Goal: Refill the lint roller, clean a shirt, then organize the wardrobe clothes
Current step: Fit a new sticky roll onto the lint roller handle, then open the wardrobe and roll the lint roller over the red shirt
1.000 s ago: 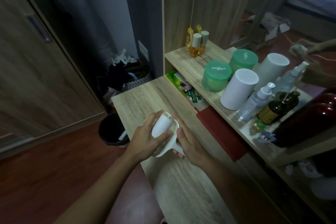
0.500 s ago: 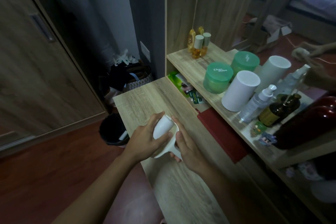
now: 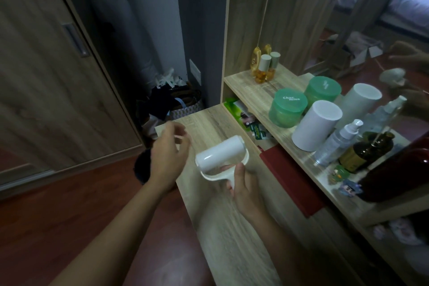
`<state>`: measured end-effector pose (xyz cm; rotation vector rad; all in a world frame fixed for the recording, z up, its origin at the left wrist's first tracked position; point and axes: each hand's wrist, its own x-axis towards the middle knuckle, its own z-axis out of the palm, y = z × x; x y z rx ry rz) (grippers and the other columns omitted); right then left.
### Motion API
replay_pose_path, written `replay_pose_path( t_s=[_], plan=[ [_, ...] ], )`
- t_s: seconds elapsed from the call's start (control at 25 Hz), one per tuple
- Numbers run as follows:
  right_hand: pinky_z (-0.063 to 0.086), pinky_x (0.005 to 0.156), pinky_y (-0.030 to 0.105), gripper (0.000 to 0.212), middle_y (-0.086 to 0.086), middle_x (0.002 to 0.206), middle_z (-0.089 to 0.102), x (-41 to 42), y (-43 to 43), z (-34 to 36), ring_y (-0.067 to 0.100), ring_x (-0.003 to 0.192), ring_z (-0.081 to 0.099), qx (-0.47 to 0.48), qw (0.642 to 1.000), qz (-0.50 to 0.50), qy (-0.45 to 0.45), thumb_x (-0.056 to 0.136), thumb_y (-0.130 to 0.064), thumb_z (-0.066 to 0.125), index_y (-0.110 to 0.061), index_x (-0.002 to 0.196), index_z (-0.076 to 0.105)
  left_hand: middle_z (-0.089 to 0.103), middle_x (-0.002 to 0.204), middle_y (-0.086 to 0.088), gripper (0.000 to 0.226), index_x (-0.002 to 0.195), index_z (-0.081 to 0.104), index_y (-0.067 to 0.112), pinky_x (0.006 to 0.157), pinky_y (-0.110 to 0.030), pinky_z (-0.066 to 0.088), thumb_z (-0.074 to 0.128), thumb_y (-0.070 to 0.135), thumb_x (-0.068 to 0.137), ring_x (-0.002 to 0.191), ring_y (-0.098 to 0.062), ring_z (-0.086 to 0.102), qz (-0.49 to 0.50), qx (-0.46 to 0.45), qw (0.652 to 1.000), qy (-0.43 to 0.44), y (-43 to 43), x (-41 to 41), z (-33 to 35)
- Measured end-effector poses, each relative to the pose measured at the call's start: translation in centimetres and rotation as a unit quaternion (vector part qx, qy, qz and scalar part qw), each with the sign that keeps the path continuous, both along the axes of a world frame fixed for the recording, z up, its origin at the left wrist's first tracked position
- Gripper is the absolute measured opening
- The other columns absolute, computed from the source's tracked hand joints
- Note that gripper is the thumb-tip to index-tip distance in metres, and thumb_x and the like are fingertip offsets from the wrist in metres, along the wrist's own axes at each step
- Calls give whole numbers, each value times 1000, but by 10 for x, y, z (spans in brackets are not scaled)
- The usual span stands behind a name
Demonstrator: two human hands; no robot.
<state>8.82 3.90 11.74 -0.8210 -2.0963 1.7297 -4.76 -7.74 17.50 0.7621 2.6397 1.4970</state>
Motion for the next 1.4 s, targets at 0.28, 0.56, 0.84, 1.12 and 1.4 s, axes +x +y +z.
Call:
replay_pose_path(
  t_s=[0.28, 0.56, 0.84, 1.12, 1.4],
  plan=[
    [48, 60, 38, 65, 1, 56, 59, -52, -39, 17, 17, 58, 60, 11, 1000, -8, 19, 73, -70, 18, -19, 63, 56, 59, 100, 12, 46, 103, 64, 28, 72, -7, 38, 60, 61, 72, 86, 1, 55, -148, -67, 984, 75, -39, -27, 13],
    [46, 61, 36, 75, 5, 58, 59, -155, -133, 37, 18, 56, 57, 21, 998, 31, 51, 76, -67, 17, -5, 66, 58, 65, 105, 12, 51, 112, 64, 26, 81, -12, 45, 68, 56, 71, 95, -1, 59, -124, -62, 988, 67, -139, -118, 47],
    [42, 56, 28, 63, -1, 56, 56, -287, -223, 56, 7, 48, 51, 3, 996, 26, 89, 94, -54, 18, -16, 62, 56, 66, 92, 6, 28, 112, 64, 19, 69, -2, 42, 67, 29, 86, 78, -1, 60, 31, -20, 992, 122, -265, -256, 75],
    [38, 47, 14, 65, 1, 56, 52, -394, -232, 56, 4, 44, 47, 6, 994, 29, 104, 95, -53, 14, -13, 62, 52, 69, 94, -4, 24, 110, 64, 10, 73, -26, 47, 61, 21, 89, 76, -14, 62, 21, -145, 981, 129, -285, -386, 40],
    [37, 47, 17, 53, 0, 59, 50, -557, -177, 56, 3, 44, 44, -45, 990, 43, 129, 99, -44, 21, -12, 73, 54, 59, 114, -19, 37, 124, 55, 2, 85, -35, 45, 51, 21, 92, 105, -34, 56, -46, -314, 925, 211, -208, -565, 15]
  ],
)
